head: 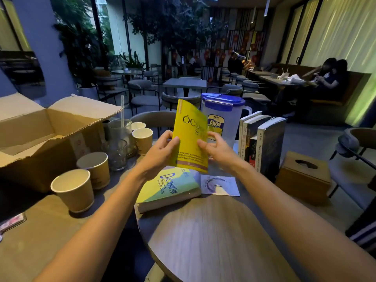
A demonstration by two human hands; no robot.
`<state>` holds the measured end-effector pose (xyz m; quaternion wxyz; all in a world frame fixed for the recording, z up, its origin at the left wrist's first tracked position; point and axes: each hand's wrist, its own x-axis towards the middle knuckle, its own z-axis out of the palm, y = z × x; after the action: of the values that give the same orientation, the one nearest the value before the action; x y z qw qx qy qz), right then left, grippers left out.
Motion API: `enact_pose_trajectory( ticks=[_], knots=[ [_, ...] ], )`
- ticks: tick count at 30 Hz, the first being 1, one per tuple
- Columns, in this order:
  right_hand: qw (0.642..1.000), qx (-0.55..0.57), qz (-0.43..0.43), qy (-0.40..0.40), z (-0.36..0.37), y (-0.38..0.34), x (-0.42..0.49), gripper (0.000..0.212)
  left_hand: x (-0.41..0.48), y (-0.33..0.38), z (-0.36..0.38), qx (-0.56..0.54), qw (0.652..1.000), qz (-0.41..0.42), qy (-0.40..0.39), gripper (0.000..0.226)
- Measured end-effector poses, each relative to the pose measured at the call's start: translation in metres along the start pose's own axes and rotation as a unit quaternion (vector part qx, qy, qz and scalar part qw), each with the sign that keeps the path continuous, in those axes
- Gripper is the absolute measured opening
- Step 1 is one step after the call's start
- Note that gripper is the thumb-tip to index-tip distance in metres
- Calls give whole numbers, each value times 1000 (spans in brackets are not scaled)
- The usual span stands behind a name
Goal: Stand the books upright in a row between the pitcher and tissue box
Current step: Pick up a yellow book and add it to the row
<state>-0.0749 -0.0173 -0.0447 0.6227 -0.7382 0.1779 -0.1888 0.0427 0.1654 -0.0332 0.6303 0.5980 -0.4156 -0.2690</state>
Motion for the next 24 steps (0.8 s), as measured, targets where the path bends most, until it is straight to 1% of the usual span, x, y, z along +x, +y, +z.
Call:
enact_pose_trajectory(
  ticks=[2, 3, 6, 10, 12, 14, 16, 18, 20, 22, 24],
  knots=[
    [1000, 18, -20, -3, -5, -12, -6, 57, -4, 4, -8, -48, 998, -2, -27, 28],
    [999, 17, -29, -2, -6, -17, -10, 54, -6, 6, -10, -51, 998, 4, -36, 30],
    [998, 0, -65, -5, -9, -27, -22, 35, -10, 5, -8, -4, 999, 19, -29, 37],
    [992, -92, -88, -19, -14, -27, -45, 24, -20, -11, 4, 48, 999, 19, 8, 29],
    [988, -134, -78, -24, -19, -18, -54, 19, -27, -22, 10, 69, 998, 11, 2, 26],
    [984, -163, -71, -18, -25, -8, -62, 18, -32, -28, 17, 102, 994, 22, -18, 28],
    [983, -172, -61, -5, -33, -2, -70, 18, -33, -27, 25, 137, 989, 50, -36, 31],
    [982, -181, -60, 9, -43, -2, -78, 23, -31, -20, 34, 141, 987, 67, -46, 33],
    [978, -190, -84, 28, -56, -10, -85, 28, -29, -11, 47, 128, 987, 84, -53, 33],
    [970, -205, -119, 57, -72, -24, -92, 26, -27, 2, 64, 117, 985, 103, -69, 31],
    [962, -218, -142, 88, -91, -41, -98, 30, -25, 19, 82, 120, 979, 131, -95, 28]
  ],
)
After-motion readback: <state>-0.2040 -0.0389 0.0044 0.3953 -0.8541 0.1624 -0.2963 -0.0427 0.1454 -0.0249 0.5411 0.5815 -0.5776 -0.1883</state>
